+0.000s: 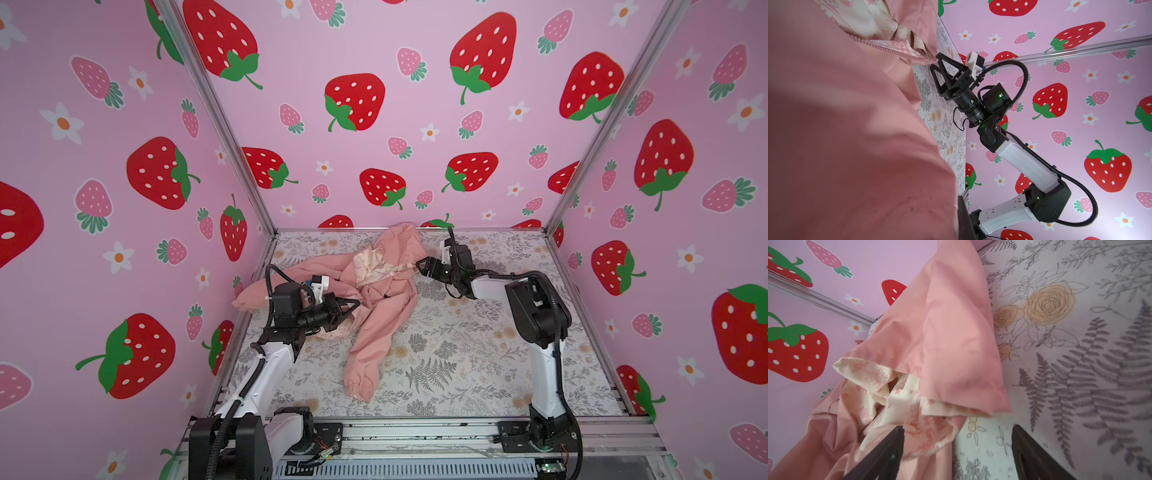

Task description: Zip up the jacket

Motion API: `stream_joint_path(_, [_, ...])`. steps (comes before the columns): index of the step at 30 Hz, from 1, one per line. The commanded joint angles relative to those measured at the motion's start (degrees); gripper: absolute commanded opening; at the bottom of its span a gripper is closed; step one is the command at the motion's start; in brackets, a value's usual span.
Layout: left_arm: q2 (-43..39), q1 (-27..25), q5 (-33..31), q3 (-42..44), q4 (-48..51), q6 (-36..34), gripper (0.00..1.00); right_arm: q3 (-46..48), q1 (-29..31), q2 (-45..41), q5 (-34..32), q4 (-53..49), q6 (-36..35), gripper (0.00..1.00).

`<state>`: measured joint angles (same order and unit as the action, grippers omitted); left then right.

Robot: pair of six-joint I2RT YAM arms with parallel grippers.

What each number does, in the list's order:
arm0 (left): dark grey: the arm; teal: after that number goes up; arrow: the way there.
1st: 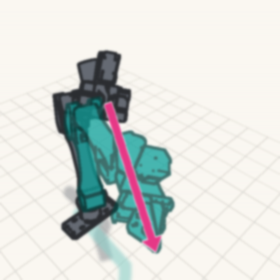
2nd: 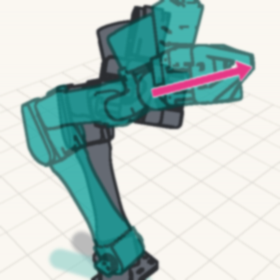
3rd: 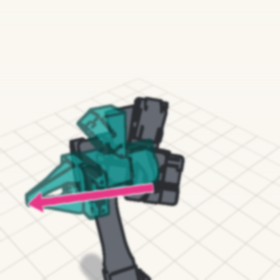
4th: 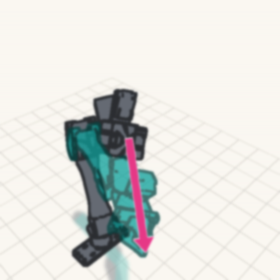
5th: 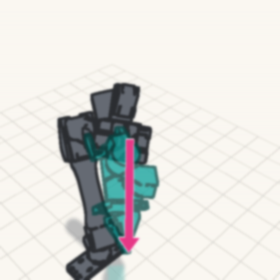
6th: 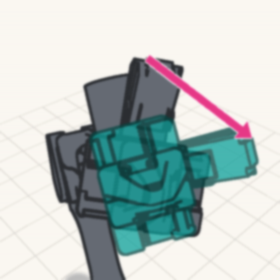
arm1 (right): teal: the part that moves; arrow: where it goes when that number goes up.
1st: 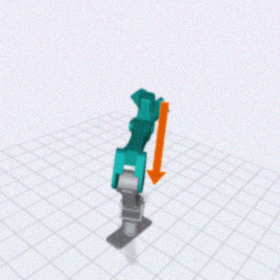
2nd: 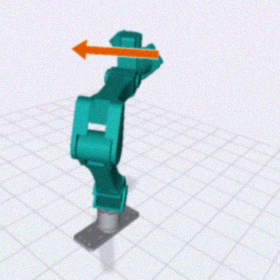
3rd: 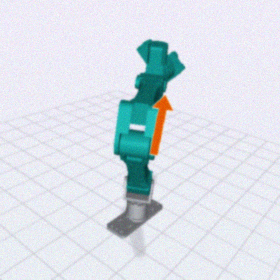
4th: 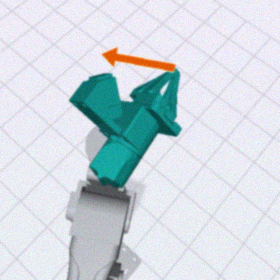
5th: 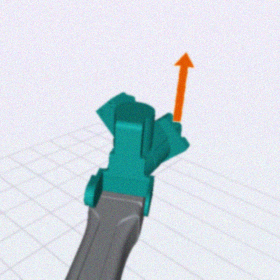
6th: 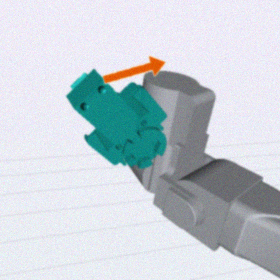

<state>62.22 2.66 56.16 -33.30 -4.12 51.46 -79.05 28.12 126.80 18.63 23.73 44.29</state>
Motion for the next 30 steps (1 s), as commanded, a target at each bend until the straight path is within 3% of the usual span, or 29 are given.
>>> stream_joint_path(1, [-0.9,0.3,1.8,0.6,-1.2,0.3,0.0,-5.9,-0.6,4.4,2.4,-0.7,0.8,0.83])
stream_joint_path(5, [-0.8,0.3,2.2,0.8,-0.3,-0.3,0.0,-14.0,-0.9,10.2,3.1,-1.9,1.4,0.83])
stream_joint_path(8, [-0.7,0.3,2.5,1.0,0.3,-0.8,0.0,-19.4,-1.4,13.7,3.6,-3.1,2.1,0.78])
stream_joint_path(9, [-0.9,0.3,2.6,1.0,0.7,-1.0,0.0,-20.4,-1.7,14.3,4.0,-2.8,2.5,0.72])
stream_joint_path(13, [-1.2,0.4,2.5,0.7,3.0,-2.7,0.0,-21.2,-3.8,13.7,4.6,-2.7,2.5,0.3])
stream_joint_path(18, [-0.6,0.4,2.9,0.3,4.6,-4.7,0.0,-11.7,-9.1,3.1,2.3,-3.1,-1.4,0.02])
stream_joint_path(25, [3.5,0.4,4.1,-1.3,5.1,-6.2,0.0,6.3,-21.7,-14.2,1.6,-4.4,-4.3,0.0])
stream_joint_path(30, [4.2,0.4,6.0,-4.5,7.4,-7.4,0.0,13.3,-30.4,-22.1,0.3,-10.2,-5.5,0.0])
